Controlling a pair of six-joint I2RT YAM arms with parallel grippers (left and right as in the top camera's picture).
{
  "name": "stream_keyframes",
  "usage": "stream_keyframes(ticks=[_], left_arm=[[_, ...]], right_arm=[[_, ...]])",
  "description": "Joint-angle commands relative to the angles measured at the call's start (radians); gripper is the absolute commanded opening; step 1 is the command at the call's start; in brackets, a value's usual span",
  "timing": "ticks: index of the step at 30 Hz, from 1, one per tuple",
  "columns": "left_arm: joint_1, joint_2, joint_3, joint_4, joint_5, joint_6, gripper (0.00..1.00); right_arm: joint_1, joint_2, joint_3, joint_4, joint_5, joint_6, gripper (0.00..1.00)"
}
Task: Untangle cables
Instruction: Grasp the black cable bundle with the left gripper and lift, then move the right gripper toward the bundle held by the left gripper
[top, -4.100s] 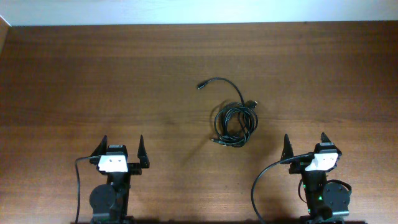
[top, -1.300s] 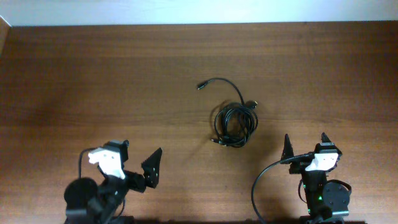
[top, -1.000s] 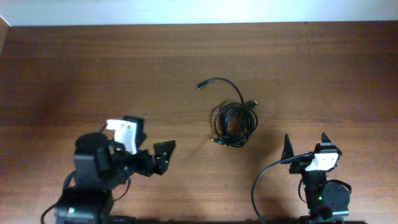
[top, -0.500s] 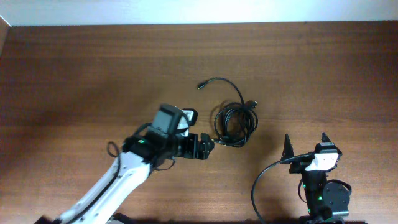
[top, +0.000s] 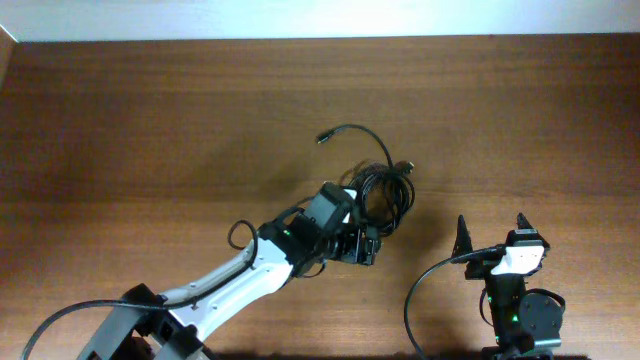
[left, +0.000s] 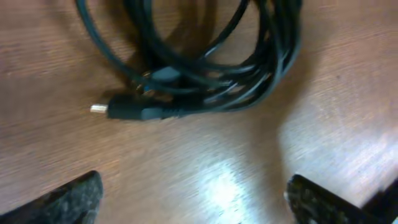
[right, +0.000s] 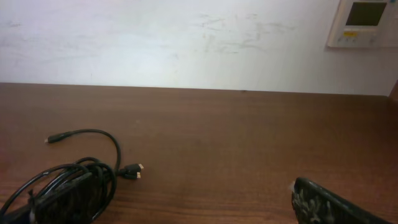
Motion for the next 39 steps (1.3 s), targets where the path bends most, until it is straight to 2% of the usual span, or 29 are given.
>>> stream_keyframes(ticks=[1, 3, 5, 6, 9, 11, 13, 14, 15, 16, 17, 18, 21, 24, 28, 30, 32, 35, 39], left_arm=[[-0.036, 0.009, 0.014, 0.061, -0.121, -0.066, 0.87], [-0.059, 0.009, 0.014, 0.096, -0.221, -0.066, 0.84], [-0.091, 0.011, 0.014, 0.159, -0.340, -0.064, 0.72], [-0.101, 0.016, 0.014, 0.196, -0.355, -0.064, 0.71], [-0.115, 0.086, 0.014, 0.356, -0.322, -0.065, 0.68], [-0.115, 0.223, 0.014, 0.555, -0.265, -0.064, 0.68], [-0.116, 0.328, 0.014, 0.679, -0.220, -0.061, 0.68], [-0.116, 0.375, 0.014, 0.736, -0.166, -0.061, 0.65], [-0.116, 0.418, 0.014, 0.782, -0.108, -0.061, 0.52], [-0.116, 0.449, 0.014, 0.803, -0.060, -0.061, 0.22], [-0.115, 0.452, 0.014, 0.788, -0.057, -0.061, 0.03], [-0.115, 0.449, 0.014, 0.786, -0.052, -0.061, 0.00], [-0.114, 0.422, 0.014, 0.786, -0.031, -0.061, 0.00], [-0.114, 0.308, 0.014, 0.656, -0.037, -0.001, 0.00], [-0.093, 0.132, 0.014, 0.336, -0.133, 0.024, 0.00], [-0.060, 0.030, 0.014, 0.095, -0.256, 0.027, 0.00], [-0.005, -0.060, 0.014, -0.086, -0.318, 0.026, 0.00], [0.071, -0.150, 0.014, -0.225, -0.317, 0.026, 0.00], [0.082, -0.179, 0.014, -0.310, -0.313, 0.026, 0.00]], right_arm=[[0.004, -0.004, -0.005, -0.005, 0.019, 0.001, 0.99], [0.004, -0.004, -0.005, -0.005, 0.019, 0.001, 0.98], [0.004, -0.004, -0.005, -0.005, 0.019, 0.001, 0.98], [0.004, -0.004, -0.005, -0.005, 0.019, 0.001, 0.98], [0.004, -0.004, -0.005, -0.005, 0.019, 0.001, 0.98], [0.004, -0.004, -0.005, -0.005, 0.019, 0.001, 0.98], [0.004, -0.004, -0.005, -0.005, 0.019, 0.001, 0.99], [0.004, -0.004, -0.005, -0.005, 0.019, 0.001, 0.98], [0.004, -0.004, -0.005, -0.005, 0.019, 0.001, 0.98], [0.004, -0.004, -0.005, -0.006, 0.019, 0.001, 0.98], [0.004, -0.004, -0.005, -0.005, 0.019, 0.001, 0.98], [0.004, -0.004, -0.005, -0.005, 0.019, 0.001, 0.98], [0.004, -0.004, -0.005, -0.005, 0.019, 0.001, 0.99], [0.004, -0.004, -0.005, -0.005, 0.019, 0.001, 0.98], [0.004, -0.004, -0.005, -0.005, 0.019, 0.001, 0.98], [0.004, -0.004, -0.005, -0.005, 0.019, 0.001, 0.98], [0.004, -0.004, -0.005, -0.005, 0.019, 0.001, 0.98], [0.004, -0.004, -0.005, -0.005, 0.019, 0.001, 0.98], [0.004, -0.004, -0.005, -0.005, 0.019, 0.001, 0.99]])
